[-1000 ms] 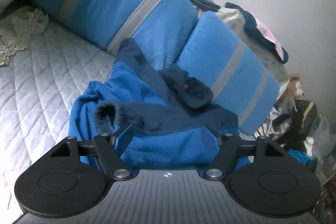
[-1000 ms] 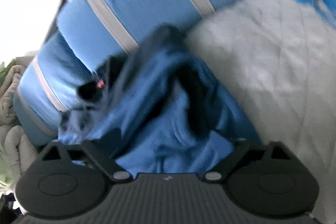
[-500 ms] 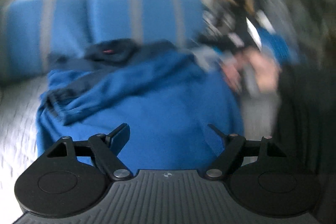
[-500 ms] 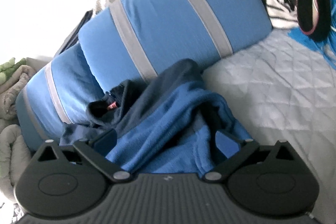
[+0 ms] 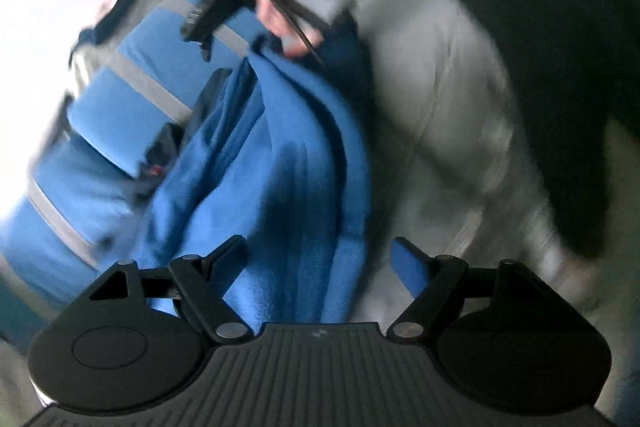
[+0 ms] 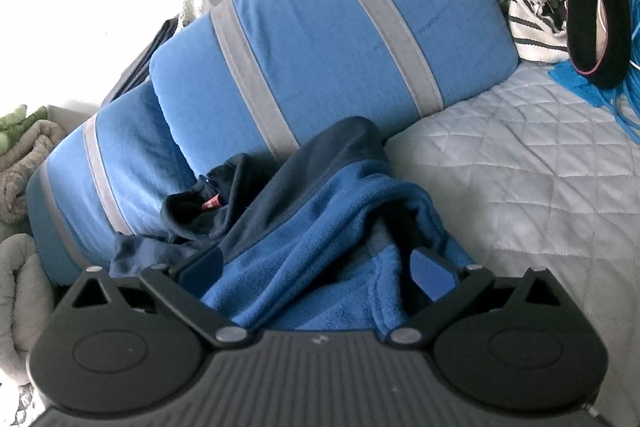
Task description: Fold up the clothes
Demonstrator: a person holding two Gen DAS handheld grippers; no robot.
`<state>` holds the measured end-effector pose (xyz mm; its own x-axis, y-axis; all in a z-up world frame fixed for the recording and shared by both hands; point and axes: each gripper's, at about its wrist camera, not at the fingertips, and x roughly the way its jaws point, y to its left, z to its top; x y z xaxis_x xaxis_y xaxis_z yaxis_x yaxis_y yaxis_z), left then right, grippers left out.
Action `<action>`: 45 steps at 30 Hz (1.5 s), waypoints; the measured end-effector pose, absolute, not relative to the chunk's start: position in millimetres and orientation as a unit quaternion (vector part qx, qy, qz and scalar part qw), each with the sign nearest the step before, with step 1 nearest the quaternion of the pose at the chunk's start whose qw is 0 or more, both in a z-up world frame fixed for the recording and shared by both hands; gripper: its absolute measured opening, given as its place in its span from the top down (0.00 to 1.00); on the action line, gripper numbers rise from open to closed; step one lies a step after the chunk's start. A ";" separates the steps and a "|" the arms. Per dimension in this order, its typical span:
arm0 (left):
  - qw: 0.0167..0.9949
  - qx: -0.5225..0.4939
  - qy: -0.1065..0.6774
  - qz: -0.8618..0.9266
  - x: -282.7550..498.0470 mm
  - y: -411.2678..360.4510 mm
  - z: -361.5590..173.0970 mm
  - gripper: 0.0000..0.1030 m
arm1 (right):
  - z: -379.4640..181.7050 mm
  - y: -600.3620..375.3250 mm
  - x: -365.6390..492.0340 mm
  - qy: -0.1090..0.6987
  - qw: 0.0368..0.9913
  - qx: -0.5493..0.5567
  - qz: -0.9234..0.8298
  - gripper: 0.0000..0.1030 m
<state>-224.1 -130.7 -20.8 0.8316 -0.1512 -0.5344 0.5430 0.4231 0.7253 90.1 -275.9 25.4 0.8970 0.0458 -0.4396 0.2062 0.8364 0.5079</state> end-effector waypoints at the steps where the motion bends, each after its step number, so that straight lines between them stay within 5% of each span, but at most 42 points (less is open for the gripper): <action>1: 0.811 0.520 0.187 -0.191 -223.0 -132.9 -28.4 0.24 | 26.0 -276.1 89.5 0.222 0.932 0.283 -0.041 0.00; 14: 0.890 0.412 0.169 -0.100 -169.2 -100.1 20.1 0.26 | 51.3 -270.2 54.4 0.200 0.958 0.206 0.003 0.00; 18: 0.905 0.356 0.206 -0.105 -134.4 -93.8 34.0 0.44 | 63.3 -276.7 43.7 0.166 0.965 0.203 0.006 0.00; 22: 0.920 0.264 0.269 -0.108 -99.5 -74.0 42.1 0.46 | 75.7 -292.5 31.9 0.117 0.971 0.206 -0.018 0.00; 33: 0.924 0.131 0.346 -0.101 -73.1 -37.0 27.9 0.45 | 32.4 -333.2 73.8 0.294 0.907 0.300 -0.012 0.03; 45: 0.919 0.073 0.374 -0.102 -63.7 -18.7 20.9 0.39 | 6.0 -345.2 117.9 0.392 0.855 0.317 0.119 0.28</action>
